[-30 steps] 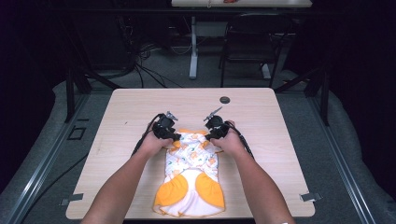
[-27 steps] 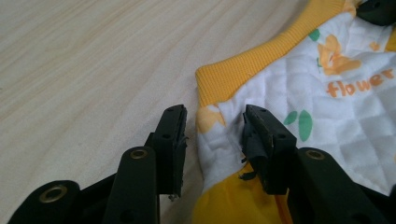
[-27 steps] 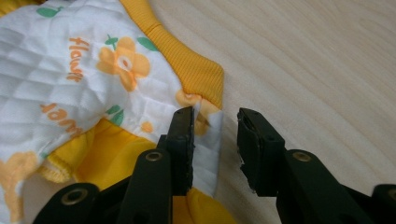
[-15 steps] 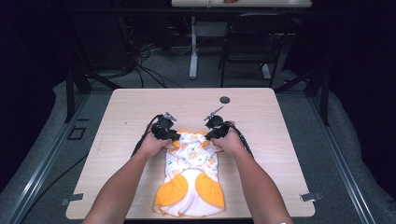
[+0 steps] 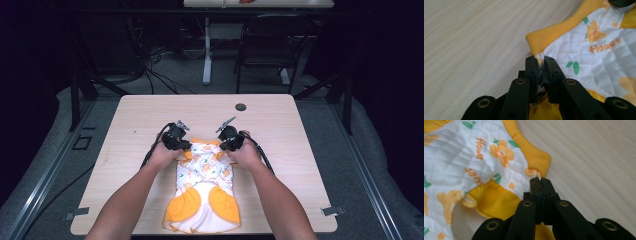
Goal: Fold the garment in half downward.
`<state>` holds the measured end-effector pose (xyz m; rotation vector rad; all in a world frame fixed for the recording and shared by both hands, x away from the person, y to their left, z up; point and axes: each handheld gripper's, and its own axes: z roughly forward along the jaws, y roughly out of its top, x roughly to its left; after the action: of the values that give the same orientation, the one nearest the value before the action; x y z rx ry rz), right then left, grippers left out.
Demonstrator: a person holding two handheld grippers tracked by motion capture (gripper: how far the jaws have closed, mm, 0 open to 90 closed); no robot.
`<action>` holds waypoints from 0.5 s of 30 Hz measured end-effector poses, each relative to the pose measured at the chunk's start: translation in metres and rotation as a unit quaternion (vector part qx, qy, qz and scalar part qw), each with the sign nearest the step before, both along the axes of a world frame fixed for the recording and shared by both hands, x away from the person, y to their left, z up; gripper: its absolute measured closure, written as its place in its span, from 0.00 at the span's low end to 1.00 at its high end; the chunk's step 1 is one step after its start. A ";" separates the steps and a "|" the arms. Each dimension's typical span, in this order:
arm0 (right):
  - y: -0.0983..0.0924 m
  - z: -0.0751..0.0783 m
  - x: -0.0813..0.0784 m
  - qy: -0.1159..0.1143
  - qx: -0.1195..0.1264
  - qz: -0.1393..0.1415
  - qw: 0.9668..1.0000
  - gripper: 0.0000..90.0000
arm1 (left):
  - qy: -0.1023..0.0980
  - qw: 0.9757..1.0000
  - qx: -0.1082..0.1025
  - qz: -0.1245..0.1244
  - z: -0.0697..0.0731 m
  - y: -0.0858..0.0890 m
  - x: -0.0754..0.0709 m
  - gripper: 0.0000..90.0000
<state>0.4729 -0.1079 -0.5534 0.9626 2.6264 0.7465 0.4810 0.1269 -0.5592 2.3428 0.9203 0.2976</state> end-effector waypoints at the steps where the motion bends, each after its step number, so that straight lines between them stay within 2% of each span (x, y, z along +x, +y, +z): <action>1: -0.001 0.003 0.000 -0.001 -0.011 0.007 1.000 1.00 | 0.000 1.000 -0.002 -0.002 0.001 0.001 0.000 0.91; 5: -0.003 0.008 -0.002 -0.005 0.000 0.011 1.000 1.00 | -0.001 1.000 -0.012 -0.002 0.005 0.005 -0.002 0.92; 6: -0.005 0.013 -0.004 -0.009 0.010 0.012 1.000 1.00 | -0.006 1.000 -0.013 -0.002 0.008 0.006 -0.003 0.92; 10: -0.007 0.021 -0.007 -0.014 0.012 0.020 1.000 1.00 | -0.012 1.000 -0.024 -0.002 0.014 0.008 -0.005 0.92; 12: -0.010 0.027 -0.009 -0.020 0.029 0.020 0.999 1.00 | -0.014 1.000 -0.027 -0.004 0.019 0.010 -0.007 0.92; 15: -0.013 0.033 -0.011 -0.024 0.036 0.019 0.999 1.00 | -0.021 0.999 -0.034 -0.004 0.025 0.011 -0.009 0.92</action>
<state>0.4619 -0.1204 -0.5203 0.9047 2.5994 0.8690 0.4715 0.1379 -0.5345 2.2693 0.8868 0.3072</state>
